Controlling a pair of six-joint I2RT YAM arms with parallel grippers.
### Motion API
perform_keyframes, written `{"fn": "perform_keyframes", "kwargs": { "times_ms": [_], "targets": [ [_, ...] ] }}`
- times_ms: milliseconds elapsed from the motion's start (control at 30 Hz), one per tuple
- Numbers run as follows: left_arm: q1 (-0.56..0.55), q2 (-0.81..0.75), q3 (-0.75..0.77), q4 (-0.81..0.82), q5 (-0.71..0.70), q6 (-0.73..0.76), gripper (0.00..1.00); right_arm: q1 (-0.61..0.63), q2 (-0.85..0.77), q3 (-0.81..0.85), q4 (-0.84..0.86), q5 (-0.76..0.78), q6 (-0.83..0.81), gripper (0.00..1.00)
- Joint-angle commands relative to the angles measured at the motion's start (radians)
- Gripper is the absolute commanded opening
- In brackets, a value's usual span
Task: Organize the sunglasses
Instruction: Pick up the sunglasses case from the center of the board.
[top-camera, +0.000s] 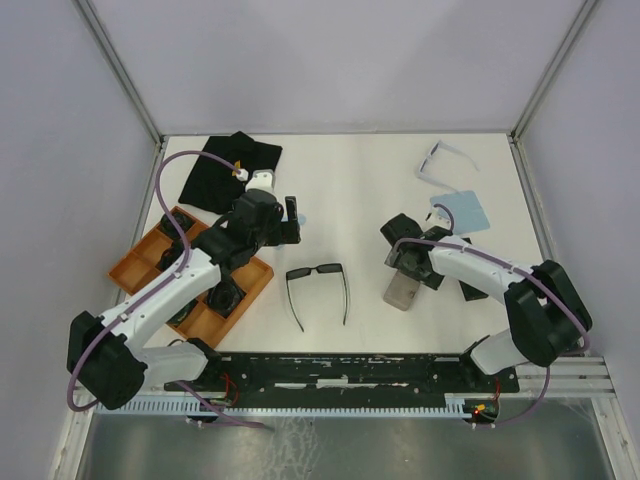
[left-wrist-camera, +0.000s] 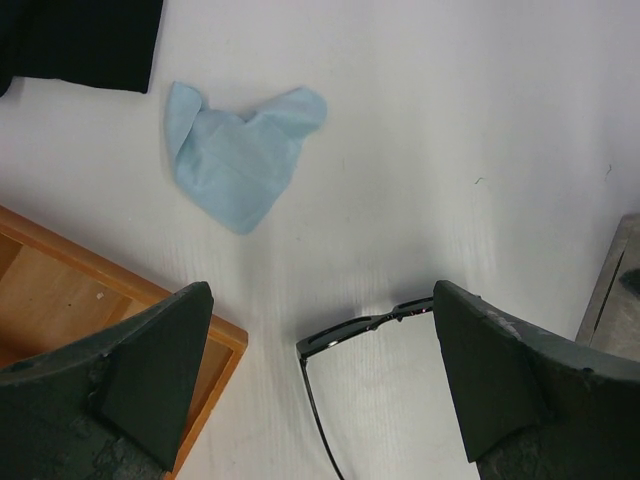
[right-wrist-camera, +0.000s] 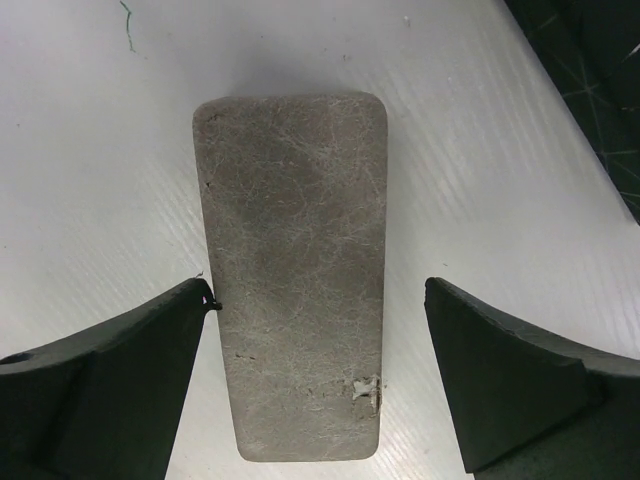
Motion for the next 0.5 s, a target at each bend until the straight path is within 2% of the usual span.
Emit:
{"fn": "perform_keyframes", "kwargs": {
  "times_ms": [0,167,467],
  "targets": [
    [0.002,0.003,0.056,0.044,0.005,-0.006,0.98,0.016,0.029,0.026,0.032,-0.010,0.011,0.98],
    [0.002,0.004,0.055,0.045,0.006,-0.006,0.97,0.034,0.055,0.052,0.012,0.010,0.000,0.89],
    [0.002,-0.004,0.040,0.052,0.004,-0.003,0.97,0.048,0.091,0.060,-0.005,0.019,0.013,0.82]
  ]
}}
